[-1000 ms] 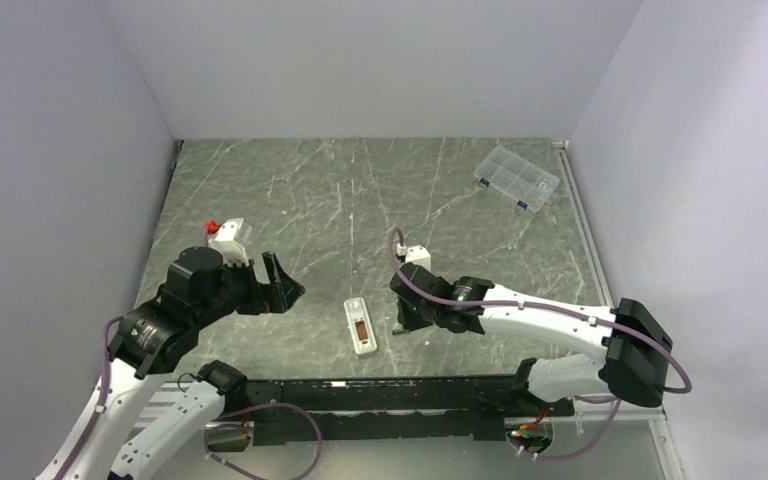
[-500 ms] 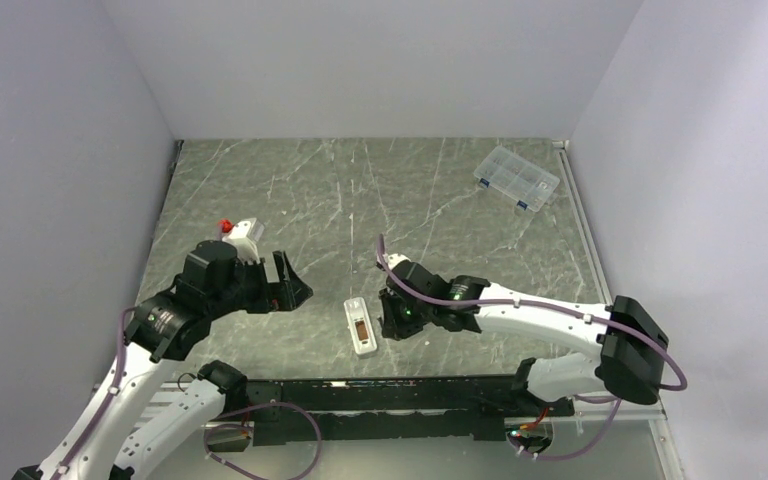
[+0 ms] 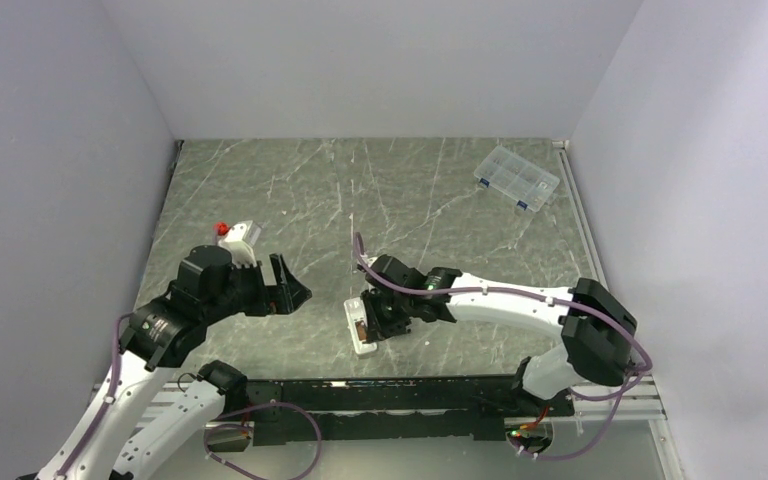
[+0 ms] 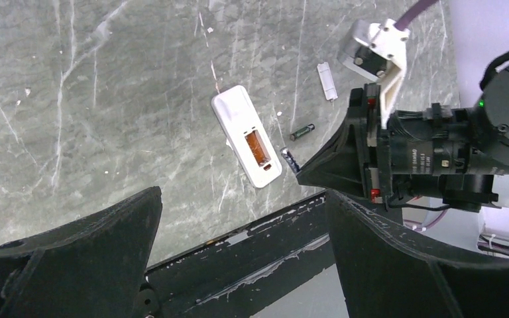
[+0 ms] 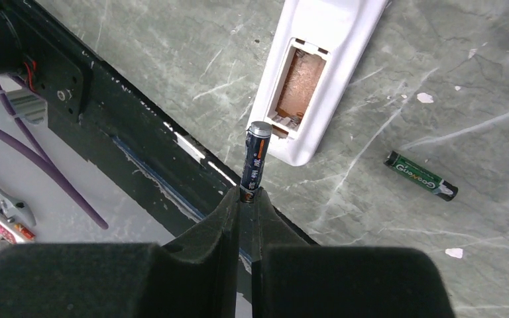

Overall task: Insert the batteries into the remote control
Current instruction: Load the battery into the remote control.

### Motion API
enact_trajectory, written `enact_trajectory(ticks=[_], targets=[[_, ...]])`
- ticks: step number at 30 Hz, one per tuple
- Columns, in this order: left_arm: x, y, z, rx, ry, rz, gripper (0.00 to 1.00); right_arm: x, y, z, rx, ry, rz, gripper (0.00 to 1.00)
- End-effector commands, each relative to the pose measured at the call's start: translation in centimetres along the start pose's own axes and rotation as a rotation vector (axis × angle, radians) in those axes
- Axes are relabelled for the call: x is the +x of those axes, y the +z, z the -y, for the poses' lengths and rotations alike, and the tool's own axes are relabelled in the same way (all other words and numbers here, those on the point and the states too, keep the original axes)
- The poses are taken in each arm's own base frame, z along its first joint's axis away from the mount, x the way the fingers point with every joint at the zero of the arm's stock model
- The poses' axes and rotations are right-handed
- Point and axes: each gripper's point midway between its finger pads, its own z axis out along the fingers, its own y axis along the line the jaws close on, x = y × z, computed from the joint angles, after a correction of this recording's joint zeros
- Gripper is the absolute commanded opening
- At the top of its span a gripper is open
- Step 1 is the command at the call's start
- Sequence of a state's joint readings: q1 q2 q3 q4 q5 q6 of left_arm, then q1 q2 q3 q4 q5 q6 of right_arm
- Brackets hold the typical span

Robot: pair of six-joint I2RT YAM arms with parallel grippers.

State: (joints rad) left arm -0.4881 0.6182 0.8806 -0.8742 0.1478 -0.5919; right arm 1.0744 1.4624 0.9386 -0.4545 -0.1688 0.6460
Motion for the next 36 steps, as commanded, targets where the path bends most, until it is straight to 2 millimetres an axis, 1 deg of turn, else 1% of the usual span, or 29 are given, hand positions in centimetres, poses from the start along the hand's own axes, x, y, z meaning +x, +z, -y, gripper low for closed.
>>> enact_trajectory(ticks=[1,11,20,36], targets=[[-0.8,-0.3,1.0,0.052,0.006,0.040,0.98,-1.2,-0.1,-1.9,-0.041,0.026,0.002,0.00],[-0.8,-0.3,1.0,0.055,0.011,0.044,0.98,-0.7,1.8,-1.5,0.001,0.072,-0.072,0.00],[-0.8,-0.3,1.0,0.054,0.015,0.044,0.98,-0.1,3.1,-0.6,0.048,0.100,-0.110,0.00],[-0.9,-0.4,1.1,0.057,0.015,0.048,0.98,-0.5,4.0,0.2,0.104,0.140,-0.119,0.00]])
